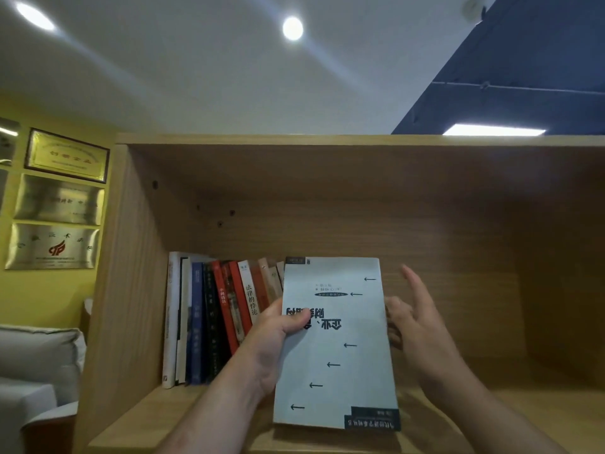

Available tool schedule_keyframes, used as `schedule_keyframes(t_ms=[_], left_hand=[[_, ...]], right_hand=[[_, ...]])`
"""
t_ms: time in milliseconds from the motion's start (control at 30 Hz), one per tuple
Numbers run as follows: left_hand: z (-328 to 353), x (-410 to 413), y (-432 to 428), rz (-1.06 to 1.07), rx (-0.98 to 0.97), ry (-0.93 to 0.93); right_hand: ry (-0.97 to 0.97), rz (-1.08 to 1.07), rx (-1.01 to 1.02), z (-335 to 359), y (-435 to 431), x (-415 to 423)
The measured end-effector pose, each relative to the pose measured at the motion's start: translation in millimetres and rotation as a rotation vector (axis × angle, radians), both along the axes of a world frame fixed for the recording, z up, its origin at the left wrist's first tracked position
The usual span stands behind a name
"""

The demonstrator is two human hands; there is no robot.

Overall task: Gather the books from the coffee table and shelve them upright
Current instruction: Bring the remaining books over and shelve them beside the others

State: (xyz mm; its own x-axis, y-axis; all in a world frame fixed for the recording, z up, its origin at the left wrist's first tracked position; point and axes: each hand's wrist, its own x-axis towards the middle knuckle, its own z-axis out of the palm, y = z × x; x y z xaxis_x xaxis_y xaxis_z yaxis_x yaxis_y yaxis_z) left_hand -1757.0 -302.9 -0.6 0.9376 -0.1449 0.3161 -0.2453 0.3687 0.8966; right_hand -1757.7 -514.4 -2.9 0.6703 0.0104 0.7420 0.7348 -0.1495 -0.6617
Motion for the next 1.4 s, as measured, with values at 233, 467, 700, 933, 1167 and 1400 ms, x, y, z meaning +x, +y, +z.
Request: schedule_keyframes(t_ms=[233,467,700,933,1167,1400], left_hand=[[-13.8,9.7,-1.8,0.019,-0.006,-0.015],[-9.8,10.6,10.2,-0.034,0.041,0.14],[-7.1,7.7,11.0,-0.148,-0.106,0.082],[-24.1,18.1,2.4,1.059,0.666,-0.45],[-19.4,35.8,1.1,1.005,1.378,-0.314],[-24.5,35.4,10.5,1.085,1.166,-0.371]], right_hand=[[-0.015,-0.169,-0.239,-14.6,-2.1,2.1],[-0.888,-0.606,-1.078,-13.7,-57.3,25.0],[-1.038,-0.432,-0.928,10.5,-48.7,15.5],[-0.851,-0.646,-0.605,17.2,-64.1,6.7],[-0.006,-0.516,-0.497,0.9,-6.2,27.7],[0.353,-0.081,-0.357,-10.8,53.8,53.6]])
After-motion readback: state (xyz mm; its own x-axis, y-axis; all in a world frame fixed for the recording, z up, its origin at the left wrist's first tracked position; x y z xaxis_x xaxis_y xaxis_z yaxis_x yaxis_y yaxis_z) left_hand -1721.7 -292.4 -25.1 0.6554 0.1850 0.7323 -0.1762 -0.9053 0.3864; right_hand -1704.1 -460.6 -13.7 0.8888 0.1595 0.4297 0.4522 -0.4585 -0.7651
